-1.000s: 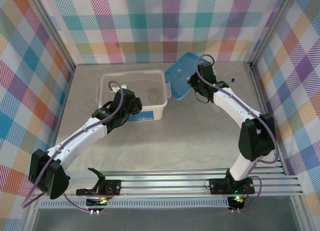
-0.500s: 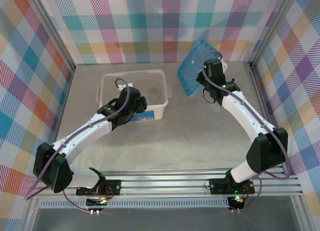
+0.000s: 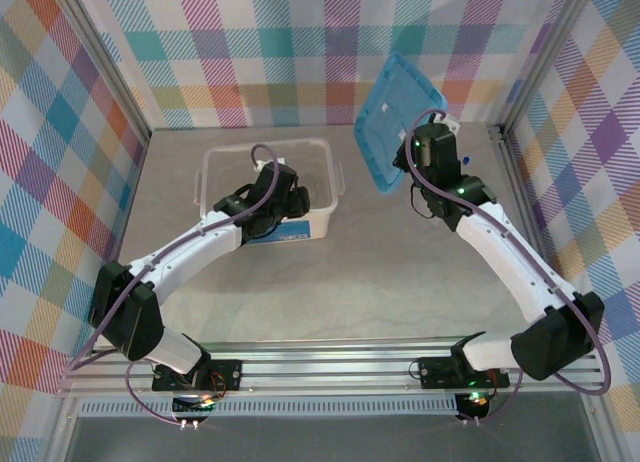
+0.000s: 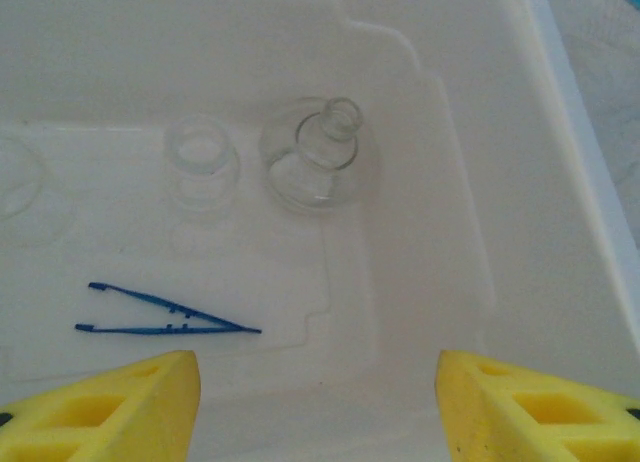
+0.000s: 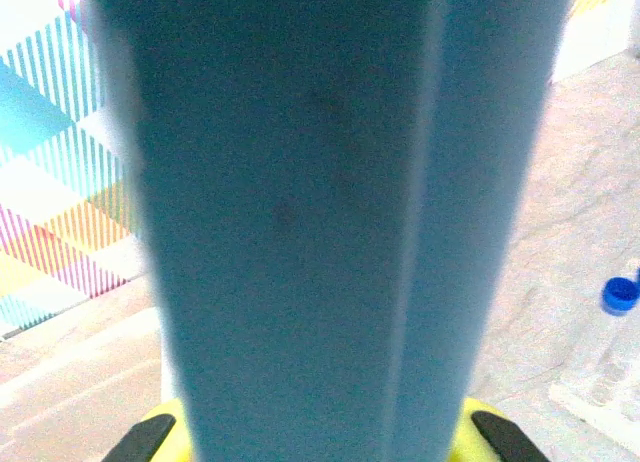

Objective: Organize the chemistry lab equipment

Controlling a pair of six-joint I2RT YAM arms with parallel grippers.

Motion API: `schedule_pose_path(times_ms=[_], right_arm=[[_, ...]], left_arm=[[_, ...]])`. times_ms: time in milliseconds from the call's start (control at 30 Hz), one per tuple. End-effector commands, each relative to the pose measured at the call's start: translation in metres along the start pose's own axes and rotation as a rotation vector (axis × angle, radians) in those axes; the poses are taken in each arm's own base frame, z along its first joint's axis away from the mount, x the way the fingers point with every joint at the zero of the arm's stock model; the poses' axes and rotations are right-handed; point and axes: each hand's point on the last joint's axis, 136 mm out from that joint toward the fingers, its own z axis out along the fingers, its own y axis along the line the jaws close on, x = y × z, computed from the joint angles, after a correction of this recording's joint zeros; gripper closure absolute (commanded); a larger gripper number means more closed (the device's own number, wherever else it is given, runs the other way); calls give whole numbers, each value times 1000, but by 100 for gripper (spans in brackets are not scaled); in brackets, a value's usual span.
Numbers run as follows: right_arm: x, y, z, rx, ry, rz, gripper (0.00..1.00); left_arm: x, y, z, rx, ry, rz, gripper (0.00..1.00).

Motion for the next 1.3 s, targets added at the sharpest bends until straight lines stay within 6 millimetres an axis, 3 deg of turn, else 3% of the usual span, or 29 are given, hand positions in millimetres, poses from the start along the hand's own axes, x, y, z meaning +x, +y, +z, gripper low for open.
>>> schedule_pose_path(times_ms=[0,167,367,733,1000,1267], right_arm=[[-28,4,-23,-32,-101,5,100],[-32,-1,-38,-34,-117,-3,100],[-39,-5,-54,-45,-140,-2,100],[-42,1,-59,-77,-143,-17,100],[-45,7,-65,-113,-151,-30,100],[-49,25,-71,-202,-155,-75,100]], left_arm=[[-7,-21,8,41,17,41,37],[-5,-42,34,85,76,41,37],[6,-47,50,91,122,33,37],[41,-60,38,141,224,66,37],[60,-81,24,188,263,113,38],[68,-71,1,187,274,130,38]])
